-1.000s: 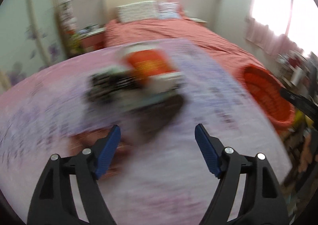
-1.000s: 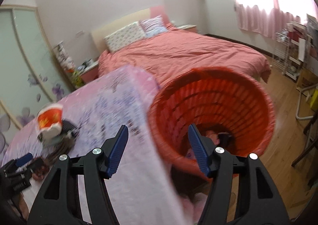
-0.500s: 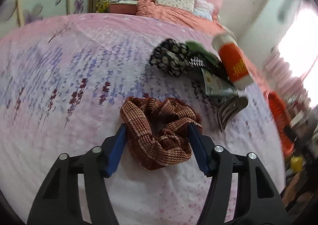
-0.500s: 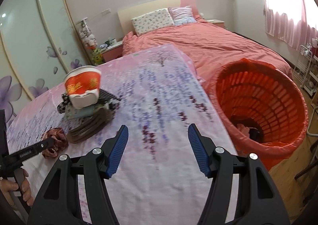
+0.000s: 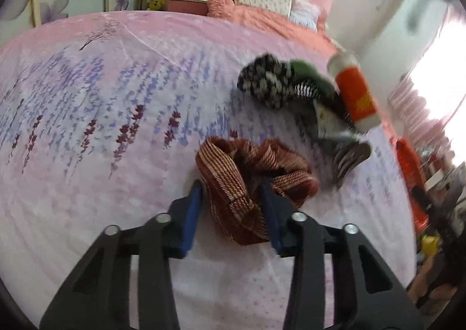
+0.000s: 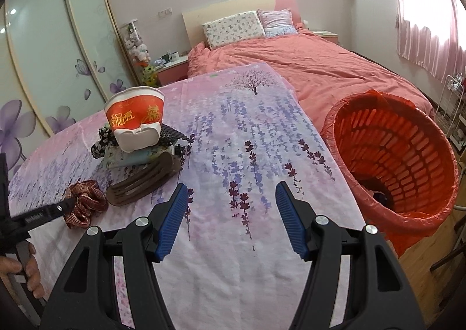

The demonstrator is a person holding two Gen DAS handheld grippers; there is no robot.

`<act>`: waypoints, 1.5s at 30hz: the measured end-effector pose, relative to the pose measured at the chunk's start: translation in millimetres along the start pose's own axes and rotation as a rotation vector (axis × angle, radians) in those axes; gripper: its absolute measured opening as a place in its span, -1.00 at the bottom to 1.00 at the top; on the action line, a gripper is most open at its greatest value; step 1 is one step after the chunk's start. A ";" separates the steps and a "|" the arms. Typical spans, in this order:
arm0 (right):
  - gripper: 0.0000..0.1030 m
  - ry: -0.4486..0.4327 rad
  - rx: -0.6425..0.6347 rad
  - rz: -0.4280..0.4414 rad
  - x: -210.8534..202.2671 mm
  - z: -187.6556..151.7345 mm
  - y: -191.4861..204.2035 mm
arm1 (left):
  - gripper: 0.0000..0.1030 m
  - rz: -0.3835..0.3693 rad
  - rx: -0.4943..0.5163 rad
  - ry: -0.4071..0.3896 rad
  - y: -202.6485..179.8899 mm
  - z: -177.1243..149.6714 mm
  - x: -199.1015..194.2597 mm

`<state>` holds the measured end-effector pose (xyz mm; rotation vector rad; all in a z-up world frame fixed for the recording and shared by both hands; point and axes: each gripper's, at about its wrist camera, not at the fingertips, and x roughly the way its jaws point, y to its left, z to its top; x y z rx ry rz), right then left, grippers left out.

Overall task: Collect trash
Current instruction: 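Grasp the brown plaid scarf with the left tool while the right tool grasps the red paper cup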

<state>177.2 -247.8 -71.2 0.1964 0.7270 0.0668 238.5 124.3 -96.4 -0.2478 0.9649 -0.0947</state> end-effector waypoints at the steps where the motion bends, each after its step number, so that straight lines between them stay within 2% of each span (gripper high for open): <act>1: 0.22 0.002 0.000 0.000 0.6 -0.2 0.4 | -0.40 0.021 0.008 -0.008 -1.5 2.0 2.4; 2: 0.22 0.004 -0.001 0.002 1.8 -0.1 1.6 | -0.55 0.034 0.009 -0.006 -2.0 4.0 3.6; 3: 0.22 0.006 -0.002 0.002 2.9 0.1 2.9 | -0.61 0.044 0.004 -0.005 -0.9 7.8 5.6; 5: 0.22 0.008 -0.005 0.013 5.4 1.5 7.3 | -0.64 0.084 -0.001 -0.019 4.1 19.3 8.6; 8: 0.22 0.006 -0.013 0.045 9.2 6.4 16.7 | -0.63 0.188 0.017 -0.049 13.8 34.5 15.1; 10: 0.24 0.004 -0.017 0.075 13.1 11.2 25.7 | -0.59 0.200 0.007 -0.050 21.7 40.8 19.7; 12: 0.49 -0.001 -0.017 0.119 19.6 19.3 37.5 | -0.54 0.208 0.021 -0.061 24.2 43.9 21.8; 15: 0.64 0.004 -0.019 0.156 31.5 30.7 52.6 | -0.51 0.248 0.085 -0.081 17.2 42.5 25.6; 20: 0.74 0.025 -0.037 0.172 62.6 52.7 78.3 | -0.50 0.217 0.059 -0.086 24.8 43.3 25.7; 24: 0.75 0.075 -0.034 0.187 87.5 62.5 91.3 | -0.50 0.232 0.075 -0.083 25.3 41.2 25.8; 28: 0.73 0.075 -0.043 0.186 91.2 62.3 95.2 | -0.49 0.242 0.082 -0.081 21.5 40.6 26.2; 31: 0.52 0.076 -0.039 0.203 89.7 61.9 93.1 | -0.49 0.245 0.084 -0.081 20.5 40.4 26.3; 32: 0.46 0.078 -0.041 0.200 88.8 60.9 92.9 | -0.48 0.245 0.085 -0.081 21.1 40.5 26.4; 39: 0.45 0.025 -0.080 0.143 65.9 54.2 79.6 | -0.48 0.252 0.089 -0.080 17.6 43.0 30.2; 42: 0.45 -0.002 -0.079 0.053 50.1 48.2 57.2 | -0.48 0.252 0.089 -0.080 17.9 43.0 30.3; 45: 0.45 0.013 -0.054 -0.070 44.4 39.6 26.3 | -0.48 0.252 0.089 -0.080 18.0 43.0 30.3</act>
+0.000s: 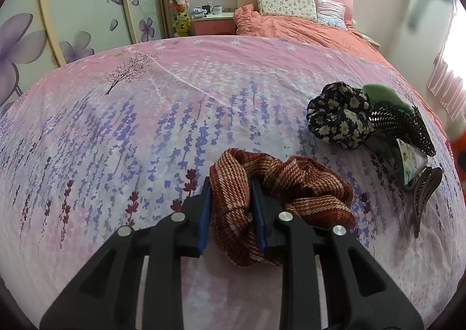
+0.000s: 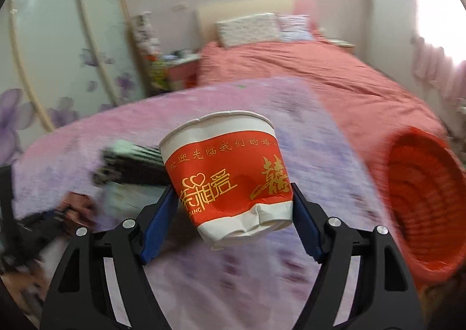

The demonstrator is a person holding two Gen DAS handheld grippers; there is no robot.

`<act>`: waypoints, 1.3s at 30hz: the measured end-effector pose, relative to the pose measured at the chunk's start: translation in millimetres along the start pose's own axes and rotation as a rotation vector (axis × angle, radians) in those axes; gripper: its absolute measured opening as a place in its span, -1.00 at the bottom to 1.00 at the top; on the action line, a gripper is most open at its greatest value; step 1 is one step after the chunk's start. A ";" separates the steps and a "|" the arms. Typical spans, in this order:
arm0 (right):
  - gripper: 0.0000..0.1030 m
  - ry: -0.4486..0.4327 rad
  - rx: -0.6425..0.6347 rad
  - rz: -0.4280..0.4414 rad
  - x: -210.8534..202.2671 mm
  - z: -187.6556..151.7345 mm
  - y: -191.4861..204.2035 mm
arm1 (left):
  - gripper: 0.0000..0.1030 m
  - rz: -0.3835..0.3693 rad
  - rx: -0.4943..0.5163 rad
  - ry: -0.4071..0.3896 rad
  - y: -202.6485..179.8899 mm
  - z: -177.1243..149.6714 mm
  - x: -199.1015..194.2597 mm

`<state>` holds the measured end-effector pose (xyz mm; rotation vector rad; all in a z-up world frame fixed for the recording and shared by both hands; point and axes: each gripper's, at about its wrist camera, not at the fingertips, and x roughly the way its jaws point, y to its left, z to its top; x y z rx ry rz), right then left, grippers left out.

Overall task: Collect trash
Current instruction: 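Grasp the brown plaid scarf with the left tool while the right tool grasps the red paper cup, then carry scarf and cup to the orange basket and release both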

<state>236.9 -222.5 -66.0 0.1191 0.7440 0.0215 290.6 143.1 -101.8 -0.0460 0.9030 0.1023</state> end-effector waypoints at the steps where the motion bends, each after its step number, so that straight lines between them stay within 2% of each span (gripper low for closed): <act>1: 0.45 0.012 0.010 -0.018 1.4 -2.7 -5.6 | -0.47 0.002 0.001 0.000 -0.1 0.1 0.3; 5: 0.45 0.078 0.055 -0.060 12.2 -10.6 -24.2 | -0.47 0.011 0.005 0.000 -9.4 0.0 2.6; 12: 0.48 0.145 0.048 -0.078 26.9 -20.7 -23.2 | -0.46 0.019 0.008 0.000 -12.9 -1.3 3.0; 23: 0.53 0.163 0.004 -0.112 26.7 -24.3 -16.1 | -0.45 0.011 0.001 -0.001 -11.7 -1.9 2.0; 31: 0.55 0.154 0.028 -0.079 24.7 -24.0 -20.9 | -0.41 -0.027 -0.021 -0.004 2.0 -3.1 1.6; 39: 0.56 0.145 0.045 -0.057 23.9 -23.5 -24.5 | -0.38 -0.018 -0.004 -0.003 4.8 -2.2 1.6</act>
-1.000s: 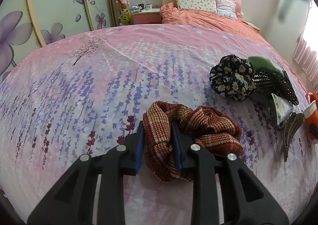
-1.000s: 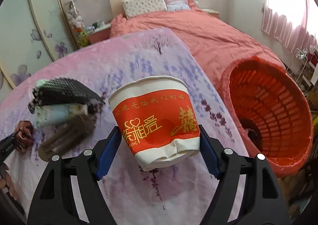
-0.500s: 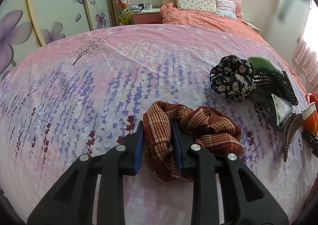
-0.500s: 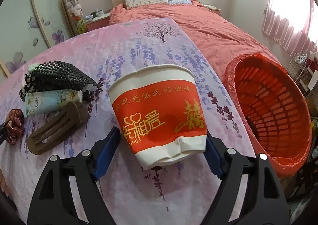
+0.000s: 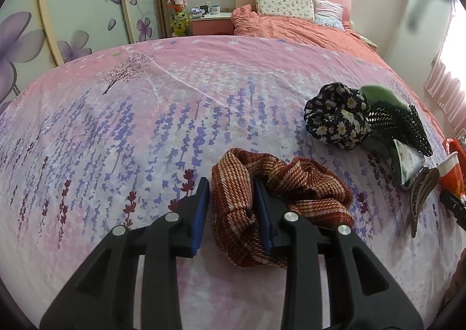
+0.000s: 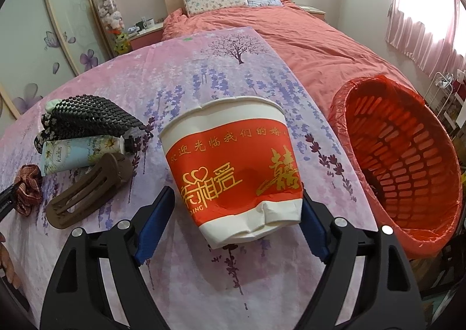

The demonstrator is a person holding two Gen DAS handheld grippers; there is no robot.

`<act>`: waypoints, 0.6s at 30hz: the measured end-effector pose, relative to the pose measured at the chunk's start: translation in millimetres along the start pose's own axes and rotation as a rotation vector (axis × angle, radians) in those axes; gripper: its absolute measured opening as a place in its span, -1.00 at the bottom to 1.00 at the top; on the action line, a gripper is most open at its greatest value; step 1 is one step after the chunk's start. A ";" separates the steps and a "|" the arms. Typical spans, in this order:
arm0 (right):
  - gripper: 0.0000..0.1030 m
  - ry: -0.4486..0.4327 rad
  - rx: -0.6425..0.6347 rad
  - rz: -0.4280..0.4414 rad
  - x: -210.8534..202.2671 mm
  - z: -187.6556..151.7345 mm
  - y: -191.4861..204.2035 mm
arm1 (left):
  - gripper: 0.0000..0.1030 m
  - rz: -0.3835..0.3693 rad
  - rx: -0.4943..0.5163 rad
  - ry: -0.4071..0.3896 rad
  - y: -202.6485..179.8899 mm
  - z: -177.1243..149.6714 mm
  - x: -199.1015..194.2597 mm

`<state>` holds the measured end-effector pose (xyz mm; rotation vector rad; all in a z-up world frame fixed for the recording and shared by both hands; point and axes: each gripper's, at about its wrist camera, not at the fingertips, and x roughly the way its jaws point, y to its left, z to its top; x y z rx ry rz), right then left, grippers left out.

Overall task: Collect trash
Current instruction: 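Carry scarf and cup to the orange basket and release both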

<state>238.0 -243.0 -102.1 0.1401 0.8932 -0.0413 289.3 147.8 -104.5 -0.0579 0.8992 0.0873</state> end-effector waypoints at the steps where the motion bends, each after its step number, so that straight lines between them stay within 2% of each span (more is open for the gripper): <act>1: 0.56 -0.004 0.009 0.012 -0.4 0.3 -1.9 | -0.39 -0.006 0.000 -0.001 -0.9 -0.1 -1.1; 2: 0.55 -0.007 0.019 0.022 -0.5 0.6 -4.0 | -0.40 -0.013 0.001 -0.002 -1.3 0.1 -1.7; 3: 0.42 -0.011 0.025 0.024 -0.9 1.1 -5.8 | -0.53 -0.027 -0.002 -0.005 0.4 -0.1 -2.6; 6: 0.40 -0.016 0.048 0.052 -3.1 0.2 -11.2 | -0.65 -0.052 -0.004 -0.007 -2.3 0.6 -6.2; 12: 0.40 -0.065 0.072 0.078 -26.4 -0.8 -24.5 | -0.69 -0.088 -0.001 -0.055 -6.1 5.3 -30.7; 18: 0.40 -0.136 0.095 0.087 -57.0 2.2 -41.2 | -0.69 -0.136 0.056 -0.149 -33.4 10.6 -80.5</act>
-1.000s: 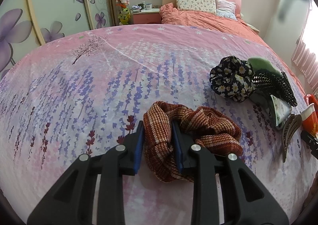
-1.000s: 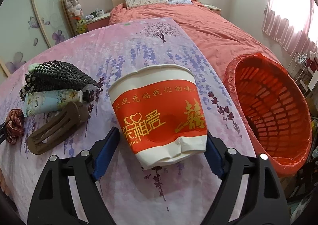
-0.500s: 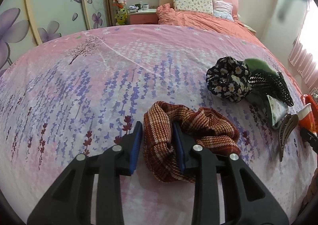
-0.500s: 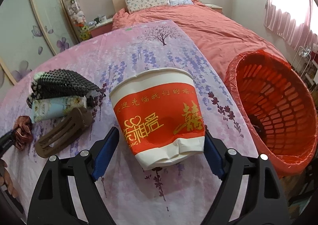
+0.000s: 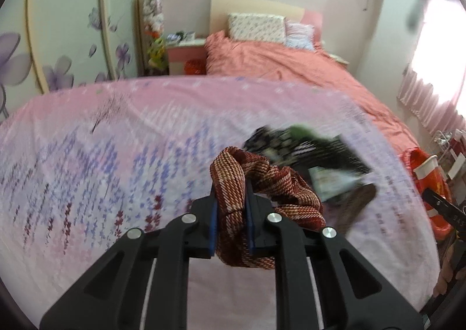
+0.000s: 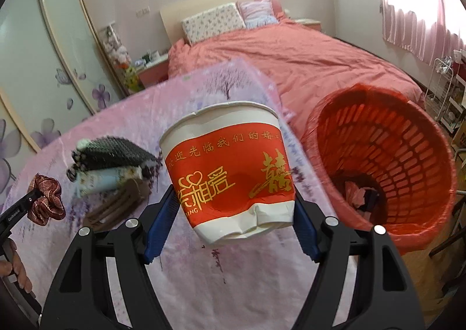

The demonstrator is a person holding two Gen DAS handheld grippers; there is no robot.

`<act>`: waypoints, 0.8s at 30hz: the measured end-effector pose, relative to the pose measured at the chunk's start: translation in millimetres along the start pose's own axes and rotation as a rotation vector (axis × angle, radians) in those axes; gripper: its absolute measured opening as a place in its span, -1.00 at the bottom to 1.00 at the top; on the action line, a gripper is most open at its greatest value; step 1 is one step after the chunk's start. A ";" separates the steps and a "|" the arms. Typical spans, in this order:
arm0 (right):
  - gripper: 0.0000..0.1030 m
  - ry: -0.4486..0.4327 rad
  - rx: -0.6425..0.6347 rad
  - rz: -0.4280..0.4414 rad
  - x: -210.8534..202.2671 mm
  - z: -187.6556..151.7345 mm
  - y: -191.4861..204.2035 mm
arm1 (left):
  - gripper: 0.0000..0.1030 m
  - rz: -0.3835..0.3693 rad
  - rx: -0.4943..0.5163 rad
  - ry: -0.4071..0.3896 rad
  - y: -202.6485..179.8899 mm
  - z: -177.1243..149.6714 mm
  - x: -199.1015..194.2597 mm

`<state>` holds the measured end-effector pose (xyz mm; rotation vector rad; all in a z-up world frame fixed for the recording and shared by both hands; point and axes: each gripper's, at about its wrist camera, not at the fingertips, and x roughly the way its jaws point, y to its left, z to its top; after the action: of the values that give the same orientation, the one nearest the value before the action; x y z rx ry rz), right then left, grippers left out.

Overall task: Collect trash
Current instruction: 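Carry scarf and cup to the orange basket and release both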

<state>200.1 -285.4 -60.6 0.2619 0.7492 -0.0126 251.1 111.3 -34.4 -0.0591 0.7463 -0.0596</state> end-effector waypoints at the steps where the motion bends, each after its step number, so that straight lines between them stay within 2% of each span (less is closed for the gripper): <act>1: 0.40 -0.014 0.004 0.001 -5.8 1.1 -2.8 | -0.69 -0.009 0.010 -0.014 -7.1 2.4 -7.0; 6: 0.40 -0.079 0.022 -0.013 -31.2 6.5 -19.5 | -0.69 -0.059 0.065 -0.069 -49.7 16.9 -35.3; 12: 0.40 -0.150 0.055 -0.058 -55.3 14.9 -47.9 | -0.69 -0.168 0.140 -0.106 -125.4 29.3 -49.8; 18: 0.40 -0.185 0.128 -0.105 -62.4 22.3 -89.7 | -0.69 -0.296 0.199 -0.084 -198.0 32.0 -37.3; 24: 0.40 -0.196 0.207 -0.142 -53.0 30.8 -128.4 | -0.68 -0.381 0.256 -0.049 -266.9 28.4 -10.6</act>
<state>168.4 -421.3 -32.9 0.3982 0.5705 -0.2482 253.8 -153.0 13.7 0.0419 0.6657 -0.5142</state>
